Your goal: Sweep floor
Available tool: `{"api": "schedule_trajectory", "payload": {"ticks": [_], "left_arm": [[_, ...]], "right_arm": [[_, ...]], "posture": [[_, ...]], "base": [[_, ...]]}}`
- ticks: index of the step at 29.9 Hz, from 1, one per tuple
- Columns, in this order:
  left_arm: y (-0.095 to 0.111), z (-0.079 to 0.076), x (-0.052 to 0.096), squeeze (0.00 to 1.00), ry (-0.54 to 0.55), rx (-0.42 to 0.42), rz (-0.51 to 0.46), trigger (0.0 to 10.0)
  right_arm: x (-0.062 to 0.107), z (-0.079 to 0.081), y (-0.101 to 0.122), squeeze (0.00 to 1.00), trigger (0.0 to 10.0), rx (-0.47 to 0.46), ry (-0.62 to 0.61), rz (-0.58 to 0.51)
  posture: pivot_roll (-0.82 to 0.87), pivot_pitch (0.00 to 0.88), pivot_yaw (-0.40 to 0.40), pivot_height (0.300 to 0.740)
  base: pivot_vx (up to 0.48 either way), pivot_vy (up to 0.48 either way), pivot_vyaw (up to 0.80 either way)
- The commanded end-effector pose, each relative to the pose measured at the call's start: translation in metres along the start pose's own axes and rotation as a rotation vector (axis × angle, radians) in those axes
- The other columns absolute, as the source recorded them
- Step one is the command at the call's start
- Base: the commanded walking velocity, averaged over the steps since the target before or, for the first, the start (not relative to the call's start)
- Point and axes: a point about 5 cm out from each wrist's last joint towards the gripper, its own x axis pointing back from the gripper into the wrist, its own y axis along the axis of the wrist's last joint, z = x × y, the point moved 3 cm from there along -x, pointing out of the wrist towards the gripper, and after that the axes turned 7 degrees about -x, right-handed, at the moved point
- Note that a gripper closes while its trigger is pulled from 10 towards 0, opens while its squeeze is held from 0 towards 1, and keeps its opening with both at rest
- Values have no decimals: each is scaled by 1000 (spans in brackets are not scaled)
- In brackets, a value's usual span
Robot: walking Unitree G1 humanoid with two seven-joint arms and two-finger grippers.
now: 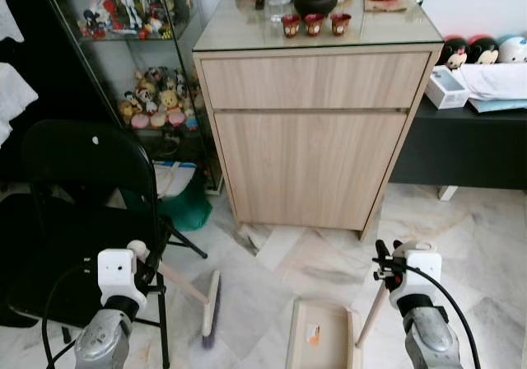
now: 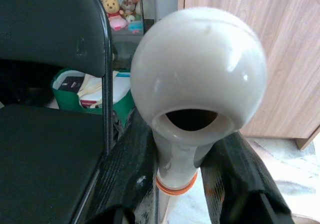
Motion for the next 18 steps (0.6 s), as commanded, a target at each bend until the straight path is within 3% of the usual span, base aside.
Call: {"api": "schedule_trajectory", "payload": {"ticks": [1, 6, 10, 18], "left_arm": [[2, 5, -2, 0, 6, -16, 3, 10000], [7, 4, -6, 0, 17, -10, -13, 10000], [10, 8, -6, 0, 26, -13, -23, 10000], [13, 11, -5, 0, 59, -11, -37, 10000]], "right_arm": [[-3, 3, 13, 0, 10000, 17, 4, -54], [11, -4, 37, 0, 10000, 47, -84, -176], [21, 5, 48, 0, 10000, 55, -70, -222], [5, 0, 46, 0, 10000, -14, -118, -175]], "posture": [[-74, 40, 93, 740], [-81, 42, 99, 740], [-90, 48, 102, 740], [-66, 49, 88, 740]], "base": [[0, 0, 0], [0, 0, 0], [0, 0, 0], [0, 0, 0]]}}
